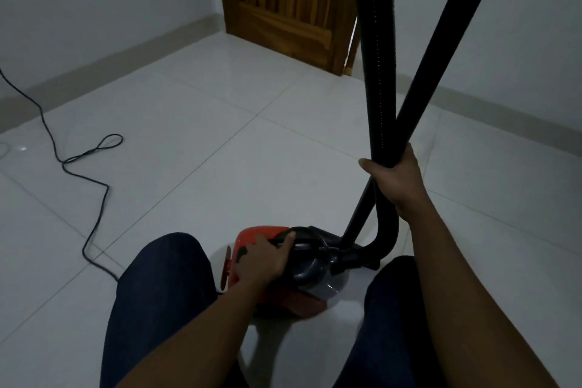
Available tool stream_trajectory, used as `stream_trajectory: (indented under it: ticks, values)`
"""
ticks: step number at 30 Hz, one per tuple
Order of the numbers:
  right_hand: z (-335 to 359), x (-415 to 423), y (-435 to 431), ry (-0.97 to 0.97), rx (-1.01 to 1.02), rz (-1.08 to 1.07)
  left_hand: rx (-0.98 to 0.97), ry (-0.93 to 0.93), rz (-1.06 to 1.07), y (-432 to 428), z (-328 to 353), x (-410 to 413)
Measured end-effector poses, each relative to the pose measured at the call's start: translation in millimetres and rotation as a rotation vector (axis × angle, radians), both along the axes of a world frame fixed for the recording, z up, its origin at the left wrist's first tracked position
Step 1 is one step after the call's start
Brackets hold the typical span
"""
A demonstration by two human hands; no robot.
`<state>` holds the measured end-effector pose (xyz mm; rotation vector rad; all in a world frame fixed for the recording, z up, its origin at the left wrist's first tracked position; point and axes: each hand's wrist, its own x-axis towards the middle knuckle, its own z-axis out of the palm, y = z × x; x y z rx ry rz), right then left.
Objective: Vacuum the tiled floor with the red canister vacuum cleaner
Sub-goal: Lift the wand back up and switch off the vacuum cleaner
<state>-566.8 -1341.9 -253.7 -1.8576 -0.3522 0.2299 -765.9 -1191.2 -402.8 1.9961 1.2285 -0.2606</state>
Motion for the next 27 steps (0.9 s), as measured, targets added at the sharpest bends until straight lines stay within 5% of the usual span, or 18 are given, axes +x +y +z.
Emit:
stream_trajectory:
  ticks: [14,19,22,27]
  values:
    - [1,4,3,-0.007,-0.002,-0.003,-0.020,-0.019,-0.096,35,-48,10]
    - [3,6,4,-0.001,-0.012,0.001,0.013,0.058,-0.251,31,-17,16]
    - [4,6,4,0.002,-0.021,-0.002,0.246,0.110,-0.409,16,11,18]
    - [6,6,4,0.001,-0.031,-0.016,0.295,-0.031,-0.673,0,16,31]
